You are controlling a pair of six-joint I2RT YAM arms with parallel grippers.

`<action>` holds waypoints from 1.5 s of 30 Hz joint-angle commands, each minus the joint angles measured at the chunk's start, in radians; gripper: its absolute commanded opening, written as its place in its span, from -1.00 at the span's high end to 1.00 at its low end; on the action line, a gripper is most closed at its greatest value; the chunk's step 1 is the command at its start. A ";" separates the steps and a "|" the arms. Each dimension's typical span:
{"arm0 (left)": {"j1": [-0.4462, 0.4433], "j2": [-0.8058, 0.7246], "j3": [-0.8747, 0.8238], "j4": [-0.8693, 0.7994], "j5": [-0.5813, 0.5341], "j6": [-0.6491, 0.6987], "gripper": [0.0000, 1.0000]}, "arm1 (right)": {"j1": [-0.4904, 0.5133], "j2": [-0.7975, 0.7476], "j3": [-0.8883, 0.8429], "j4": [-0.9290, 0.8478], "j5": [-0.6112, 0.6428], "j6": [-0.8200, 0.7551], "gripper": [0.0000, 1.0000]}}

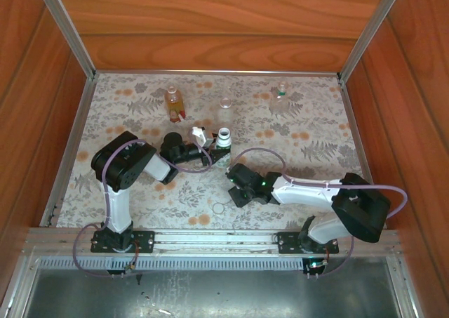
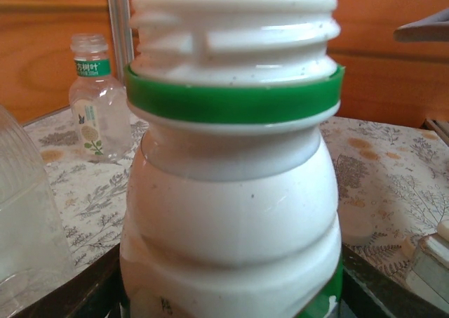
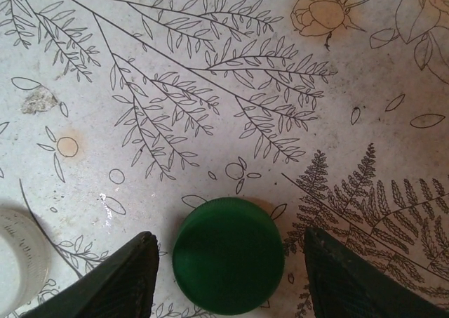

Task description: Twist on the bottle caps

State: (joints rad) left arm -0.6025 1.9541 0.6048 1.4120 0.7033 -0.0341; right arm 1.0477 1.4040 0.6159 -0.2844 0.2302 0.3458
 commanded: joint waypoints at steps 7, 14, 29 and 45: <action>0.001 0.005 -0.008 0.006 -0.004 -0.003 -0.17 | 0.008 0.036 -0.004 -0.016 0.010 0.032 -0.04; 0.001 0.006 -0.005 0.005 -0.002 -0.006 -0.18 | 0.008 0.024 0.002 -0.036 0.029 0.042 0.09; 0.001 0.002 -0.002 0.005 0.001 -0.007 -0.17 | -0.015 -0.184 0.215 -0.345 0.112 0.096 0.05; 0.001 0.015 -0.004 0.005 0.011 0.007 -0.18 | -0.187 -0.031 0.689 -0.455 -0.036 -0.127 0.02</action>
State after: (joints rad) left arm -0.6025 1.9541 0.6048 1.4124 0.7036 -0.0338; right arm 0.8879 1.3106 1.2438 -0.6949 0.2440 0.3035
